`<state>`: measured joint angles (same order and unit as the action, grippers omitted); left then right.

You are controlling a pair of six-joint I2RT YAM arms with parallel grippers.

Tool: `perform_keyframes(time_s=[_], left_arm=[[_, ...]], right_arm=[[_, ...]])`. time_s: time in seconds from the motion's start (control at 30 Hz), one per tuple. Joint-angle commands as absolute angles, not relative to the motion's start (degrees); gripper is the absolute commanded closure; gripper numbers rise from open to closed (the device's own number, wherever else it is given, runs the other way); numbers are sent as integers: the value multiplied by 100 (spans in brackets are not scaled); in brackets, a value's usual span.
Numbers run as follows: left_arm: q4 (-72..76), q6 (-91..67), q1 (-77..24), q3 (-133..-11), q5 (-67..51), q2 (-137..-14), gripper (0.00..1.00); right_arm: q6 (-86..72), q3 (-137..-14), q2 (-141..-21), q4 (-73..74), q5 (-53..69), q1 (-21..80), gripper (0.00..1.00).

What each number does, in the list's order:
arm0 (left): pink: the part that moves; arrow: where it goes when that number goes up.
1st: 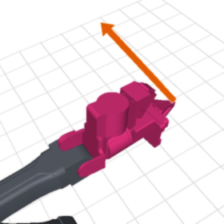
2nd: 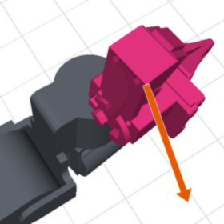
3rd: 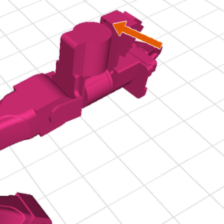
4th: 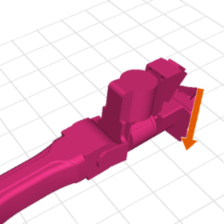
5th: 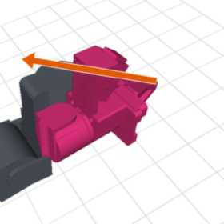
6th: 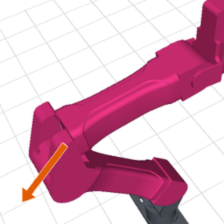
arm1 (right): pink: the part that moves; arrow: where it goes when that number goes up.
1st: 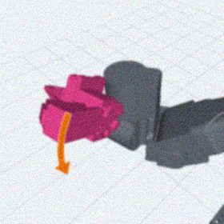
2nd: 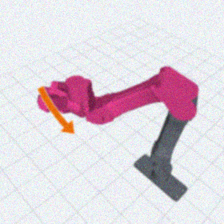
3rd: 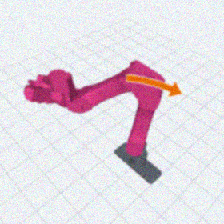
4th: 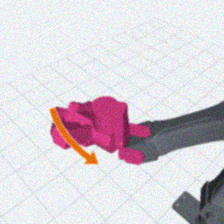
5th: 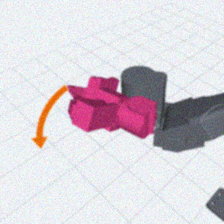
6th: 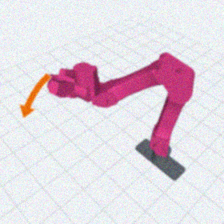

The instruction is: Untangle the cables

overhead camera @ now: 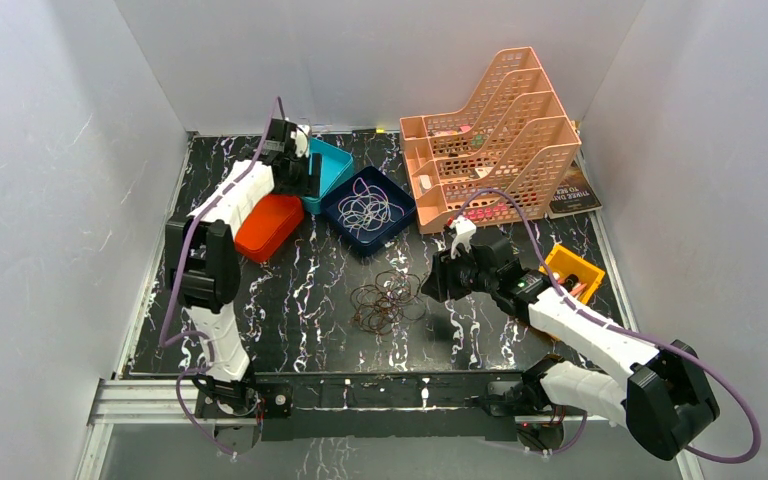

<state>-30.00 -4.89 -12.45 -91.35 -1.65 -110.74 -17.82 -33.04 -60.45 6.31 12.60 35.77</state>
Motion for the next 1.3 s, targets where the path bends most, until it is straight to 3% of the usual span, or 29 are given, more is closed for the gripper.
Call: perform_keyframes(time_s=[0.0,0.53,1.27], left_arm=[[-2644,-338,-1245,-9471,-323,-10618,35],[-2557,-269,-1226,-10837,-1385,-12388,32],[-2597,-534,-1178,-9617,-1738,-11741,30]], right_arm=[[-1809,-3304,-5923,561,1302,3608,44],[-1742,-3270,-5813,751,1151,3619,44],[-1727,-3278,-5892,653,1222,3626,44]])
